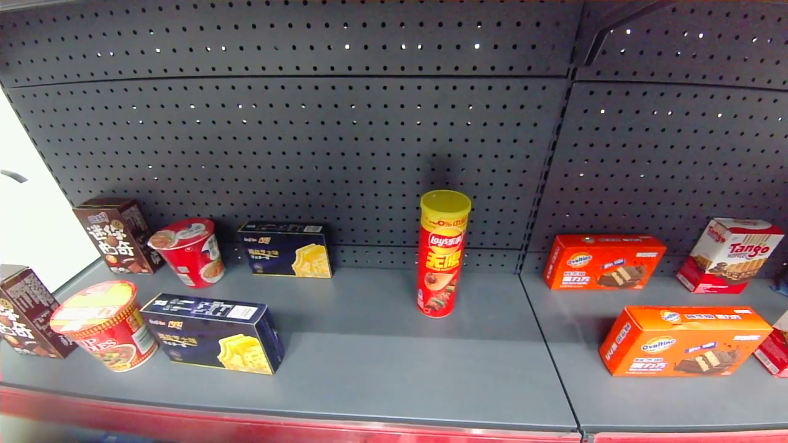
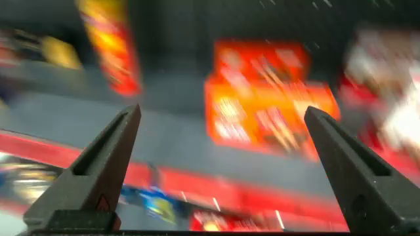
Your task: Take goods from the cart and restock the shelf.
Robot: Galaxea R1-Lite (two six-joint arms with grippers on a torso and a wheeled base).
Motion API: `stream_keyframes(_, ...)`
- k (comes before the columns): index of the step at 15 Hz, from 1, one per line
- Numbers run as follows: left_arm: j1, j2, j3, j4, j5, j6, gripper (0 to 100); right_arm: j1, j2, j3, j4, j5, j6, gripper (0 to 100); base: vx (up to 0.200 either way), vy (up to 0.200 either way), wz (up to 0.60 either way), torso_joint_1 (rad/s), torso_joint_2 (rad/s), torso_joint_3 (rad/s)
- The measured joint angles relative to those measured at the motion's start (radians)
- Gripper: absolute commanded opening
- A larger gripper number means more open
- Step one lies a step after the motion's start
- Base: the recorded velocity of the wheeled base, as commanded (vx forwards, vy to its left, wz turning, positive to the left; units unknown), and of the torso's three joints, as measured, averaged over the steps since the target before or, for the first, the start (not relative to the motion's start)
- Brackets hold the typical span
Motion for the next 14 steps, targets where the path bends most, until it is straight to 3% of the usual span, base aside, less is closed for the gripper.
stream_keyframes(2,0.000,0.001,0.005,0.000,0.003,0.000,0,0.091,0.123,-0.133,-0.002,0.051,-0.002,100,0.000,0.000,0.00,0.000,0.00,0.000)
stream_keyframes(5,0.000,-0.002,0.010,0.001,0.011,0.000,0,0.204,0.268,-0.221,0.007,0.112,-0.003,100,0.000,0.000,0.00,0.000,0.00,0.000)
stream_keyframes(10,-0.003,-0.003,0.037,-0.001,0.011,0.000,0,0.291,0.505,-0.291,-0.033,0.231,-0.082,100,0.000,0.000,0.00,0.000,0.00,0.000)
stream_keyframes(14,-0.011,0.000,0.040,-0.001,-0.015,-0.001,0,0.294,0.735,-0.324,-0.207,0.368,-0.151,100,0.000,0.000,0.00,0.000,0.00,0.000)
